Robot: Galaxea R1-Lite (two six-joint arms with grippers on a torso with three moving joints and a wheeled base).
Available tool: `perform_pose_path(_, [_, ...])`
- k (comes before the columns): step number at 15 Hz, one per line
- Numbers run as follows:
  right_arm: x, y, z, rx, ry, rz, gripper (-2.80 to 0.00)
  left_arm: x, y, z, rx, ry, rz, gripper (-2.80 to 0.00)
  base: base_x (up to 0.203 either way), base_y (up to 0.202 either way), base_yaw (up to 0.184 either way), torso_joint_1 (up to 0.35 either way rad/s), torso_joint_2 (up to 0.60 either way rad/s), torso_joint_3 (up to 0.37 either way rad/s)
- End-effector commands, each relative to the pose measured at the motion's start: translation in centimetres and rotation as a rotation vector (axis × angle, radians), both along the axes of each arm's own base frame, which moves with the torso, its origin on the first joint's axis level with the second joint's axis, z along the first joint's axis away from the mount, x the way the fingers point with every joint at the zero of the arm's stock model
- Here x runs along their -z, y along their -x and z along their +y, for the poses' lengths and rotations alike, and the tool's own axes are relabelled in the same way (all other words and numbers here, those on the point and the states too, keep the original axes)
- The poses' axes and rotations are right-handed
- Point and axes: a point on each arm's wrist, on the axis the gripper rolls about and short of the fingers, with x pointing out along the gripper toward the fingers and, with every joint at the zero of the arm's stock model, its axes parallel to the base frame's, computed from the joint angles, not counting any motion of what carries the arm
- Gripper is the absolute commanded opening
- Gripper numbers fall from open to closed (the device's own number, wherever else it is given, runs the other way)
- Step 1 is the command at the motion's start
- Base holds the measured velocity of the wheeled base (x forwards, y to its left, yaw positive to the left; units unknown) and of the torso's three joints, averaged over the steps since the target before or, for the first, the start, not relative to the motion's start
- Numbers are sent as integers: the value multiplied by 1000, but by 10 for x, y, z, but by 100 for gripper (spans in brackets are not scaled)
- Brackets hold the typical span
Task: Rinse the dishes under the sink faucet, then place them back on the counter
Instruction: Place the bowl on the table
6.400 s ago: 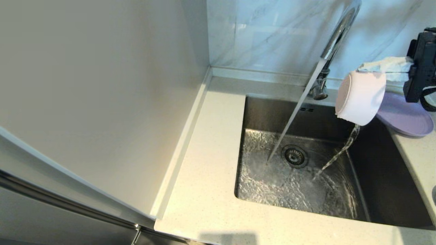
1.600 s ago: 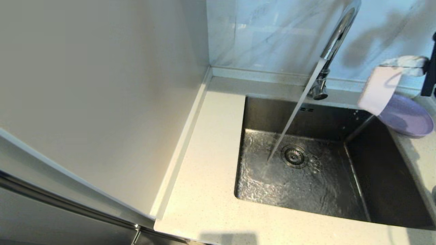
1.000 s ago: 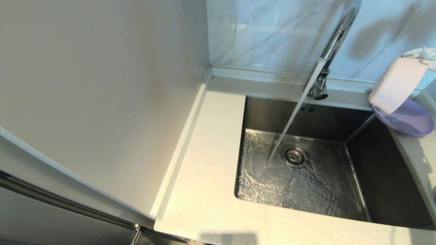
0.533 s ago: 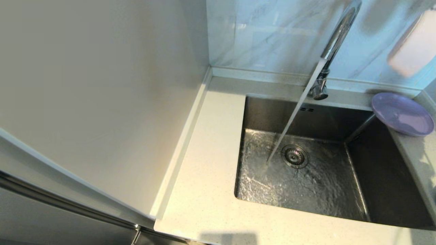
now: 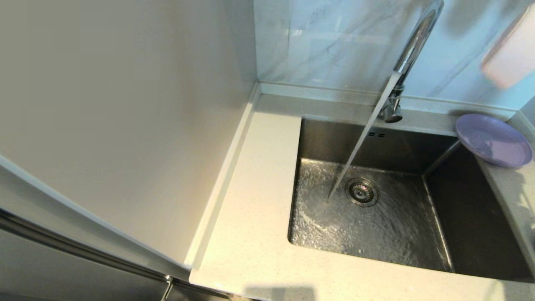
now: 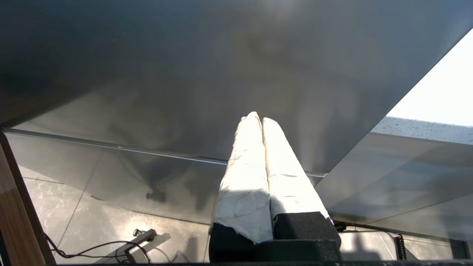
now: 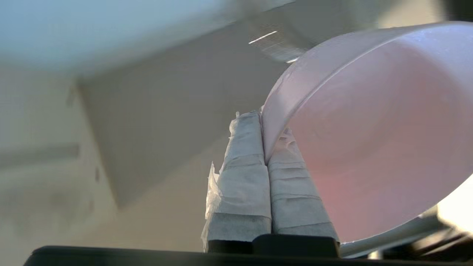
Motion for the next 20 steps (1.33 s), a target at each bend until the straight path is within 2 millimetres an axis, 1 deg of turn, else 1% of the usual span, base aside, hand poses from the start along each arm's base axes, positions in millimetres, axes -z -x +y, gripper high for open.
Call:
perform_pose_path(1, [64,-2,-2,-7,-106,185,-280,0,0,0,-1,0,0,-280,0,0,0,0,0,0])
perform_pose_path(2, [75,-1,-1,-6,-116,206,-280,0,0,0,-1,0,0,-280,0,0,0,0,0,0])
perform_pose_path(3, [76,2,0,-6,-105,194,-280,0,0,0,-1,0,0,-280,0,0,0,0,0,0])
perform_pose_path(4, [66,6,1,-7,-68,144,-280,0,0,0,0,0,0,-280,0,0,0,0,0,0])
perform_pose_path(5, [45,12,3,-6,-7,58,-280,0,0,0,-1,0,0,-280,0,0,0,0,0,0])
perform_pose_path(7, [-11,28,8,23,108,-127,-280,0,0,0,1,0,0,-280,0,0,0,0,0,0])
perform_pose_path(8, [-35,35,11,58,127,-178,-280,0,0,0,-1,0,0,-280,0,0,0,0,0,0])
perform_pose_path(9, [-53,38,13,92,116,-181,-280,0,0,0,0,0,0,-280,0,0,0,0,0,0])
perform_pose_path(10, [-61,37,15,126,83,-125,-280,0,0,0,-1,0,0,-280,0,0,0,0,0,0])
perform_pose_path(11, [-58,34,17,167,61,-37,-280,0,0,0,-1,0,0,-280,0,0,0,0,0,0])
perform_pose_path(12, [-47,30,18,213,77,52,-280,0,0,0,-1,0,0,-280,0,0,0,0,0,0])
perform_pose_path(13, [-27,23,20,269,162,147,-280,0,0,0,-1,0,0,-280,0,0,0,0,0,0])
perform_pose_path(14, [-7,16,25,349,311,233,-280,0,0,0,-1,0,0,-280,0,0,0,0,0,0])
perform_pose_path(15, [6,13,30,428,484,306,-280,0,0,0,-1,0,0,-280,0,0,0,0,0,0])
perform_pose_path(16, [13,14,35,442,658,319,-280,0,0,0,-1,0,0,-280,0,0,0,0,0,0])
perform_pose_path(17, [14,17,40,404,811,268,-280,0,0,0,-1,0,0,-280,0,0,0,0,0,0])
perform_pose_path(19, [17,24,45,285,1101,126,-280,0,0,0,-1,0,0,-280,0,0,0,0,0,0])
perform_pose_path(20, [22,27,47,210,1229,78,-280,0,0,0,-1,0,0,-280,0,0,0,0,0,0])
